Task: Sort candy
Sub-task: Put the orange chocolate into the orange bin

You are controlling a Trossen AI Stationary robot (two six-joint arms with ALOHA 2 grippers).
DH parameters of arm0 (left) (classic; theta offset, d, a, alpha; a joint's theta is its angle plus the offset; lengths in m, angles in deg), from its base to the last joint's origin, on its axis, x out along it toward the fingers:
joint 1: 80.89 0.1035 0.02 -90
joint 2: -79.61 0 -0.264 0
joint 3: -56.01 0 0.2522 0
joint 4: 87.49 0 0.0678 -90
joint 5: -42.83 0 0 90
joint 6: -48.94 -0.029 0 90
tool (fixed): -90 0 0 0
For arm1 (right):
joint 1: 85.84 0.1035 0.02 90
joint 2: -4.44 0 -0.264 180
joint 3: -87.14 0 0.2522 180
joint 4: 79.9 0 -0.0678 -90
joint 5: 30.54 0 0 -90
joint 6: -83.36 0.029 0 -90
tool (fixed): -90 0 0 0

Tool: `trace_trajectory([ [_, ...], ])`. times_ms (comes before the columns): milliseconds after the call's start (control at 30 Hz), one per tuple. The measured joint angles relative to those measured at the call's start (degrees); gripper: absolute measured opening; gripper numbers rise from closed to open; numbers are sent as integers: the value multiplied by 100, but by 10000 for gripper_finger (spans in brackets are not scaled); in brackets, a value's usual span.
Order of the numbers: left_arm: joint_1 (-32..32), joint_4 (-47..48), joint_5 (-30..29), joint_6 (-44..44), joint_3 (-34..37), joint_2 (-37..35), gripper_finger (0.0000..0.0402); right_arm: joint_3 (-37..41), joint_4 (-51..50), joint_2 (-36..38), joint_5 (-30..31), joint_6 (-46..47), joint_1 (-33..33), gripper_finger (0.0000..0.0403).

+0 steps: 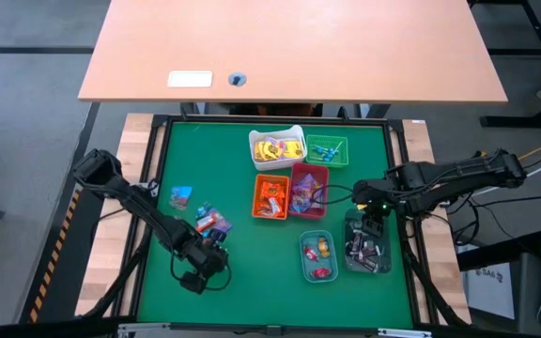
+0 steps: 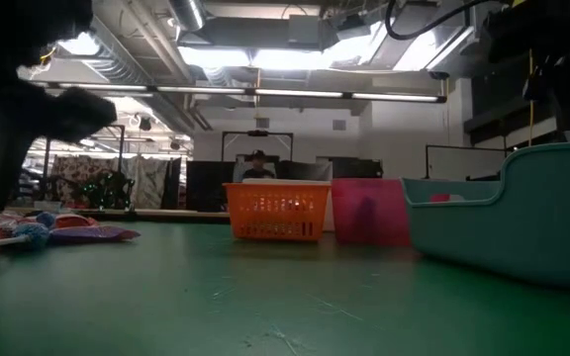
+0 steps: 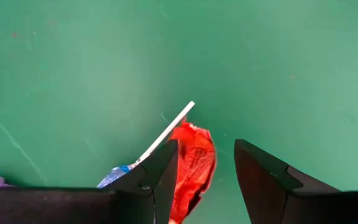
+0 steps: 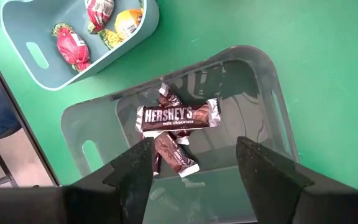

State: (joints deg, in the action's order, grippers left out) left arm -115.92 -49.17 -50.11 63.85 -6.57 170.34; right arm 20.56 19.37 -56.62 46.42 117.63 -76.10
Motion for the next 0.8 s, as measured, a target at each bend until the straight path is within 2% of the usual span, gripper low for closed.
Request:
trace_trajectory([
  [233,0,-883,-153,-3,584,-4,146,0,1,0,0,-1,0,225],
  [367,2,-897,-394,-3,715,0,135,0,2,0,0,-1,0,225],
  [667,11,-909,-505,5,716,0,56,0,5,0,0,-1,0,225],
  [800,21,-918,-337,13,533,2,27,0,38,0,0,-1,0,225],
])
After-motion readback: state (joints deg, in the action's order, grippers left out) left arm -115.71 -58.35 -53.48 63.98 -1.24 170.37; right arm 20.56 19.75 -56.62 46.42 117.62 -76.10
